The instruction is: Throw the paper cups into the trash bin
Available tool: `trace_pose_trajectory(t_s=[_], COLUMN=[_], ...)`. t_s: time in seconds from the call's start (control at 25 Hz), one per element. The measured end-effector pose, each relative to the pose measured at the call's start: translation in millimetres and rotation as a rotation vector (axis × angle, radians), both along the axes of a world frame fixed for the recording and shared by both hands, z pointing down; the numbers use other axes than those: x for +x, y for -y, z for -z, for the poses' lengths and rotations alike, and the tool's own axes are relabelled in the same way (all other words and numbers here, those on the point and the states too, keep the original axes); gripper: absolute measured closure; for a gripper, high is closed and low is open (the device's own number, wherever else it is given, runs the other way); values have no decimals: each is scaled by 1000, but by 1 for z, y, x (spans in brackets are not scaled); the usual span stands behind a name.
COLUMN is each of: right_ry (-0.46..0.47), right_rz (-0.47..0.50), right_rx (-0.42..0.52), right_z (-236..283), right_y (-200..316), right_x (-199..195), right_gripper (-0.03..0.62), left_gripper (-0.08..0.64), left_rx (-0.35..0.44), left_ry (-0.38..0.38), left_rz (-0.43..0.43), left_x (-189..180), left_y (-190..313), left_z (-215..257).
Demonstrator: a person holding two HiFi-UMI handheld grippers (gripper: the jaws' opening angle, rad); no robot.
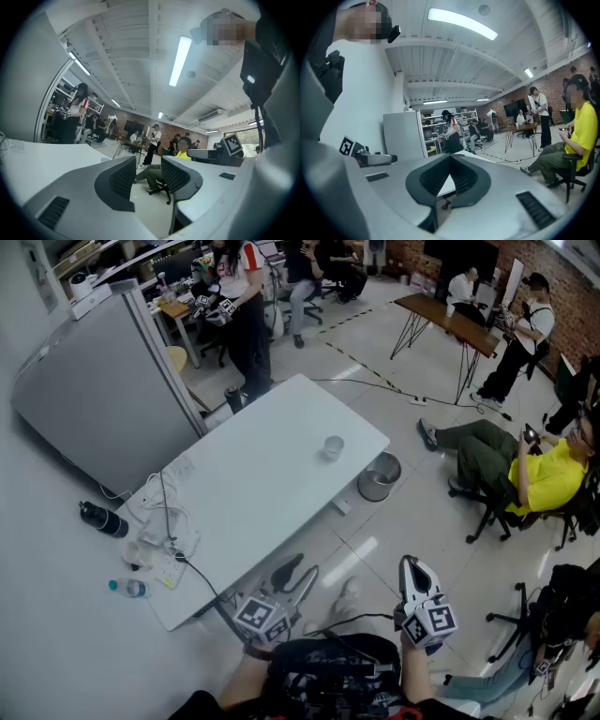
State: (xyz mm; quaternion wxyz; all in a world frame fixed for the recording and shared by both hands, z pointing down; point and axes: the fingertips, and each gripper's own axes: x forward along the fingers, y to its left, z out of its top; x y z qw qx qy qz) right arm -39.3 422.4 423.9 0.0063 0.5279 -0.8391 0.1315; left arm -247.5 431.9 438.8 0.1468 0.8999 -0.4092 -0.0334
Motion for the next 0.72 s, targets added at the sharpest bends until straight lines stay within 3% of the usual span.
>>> trace_pose_trajectory(t_s=[0.32, 0.72], right_ry=[22, -67], right_rz=[96, 205], right_rx=[51, 171], right_z=[-4, 17], right_y=[73, 219], right_x=[0, 40], right_gripper=[584, 565], left_gripper=[394, 431], left_rx=[-8, 19], left_ry=[29, 21], left_rz=[101, 191], left_x=[15, 66], left_y=[71, 197], left_z=[-3, 17])
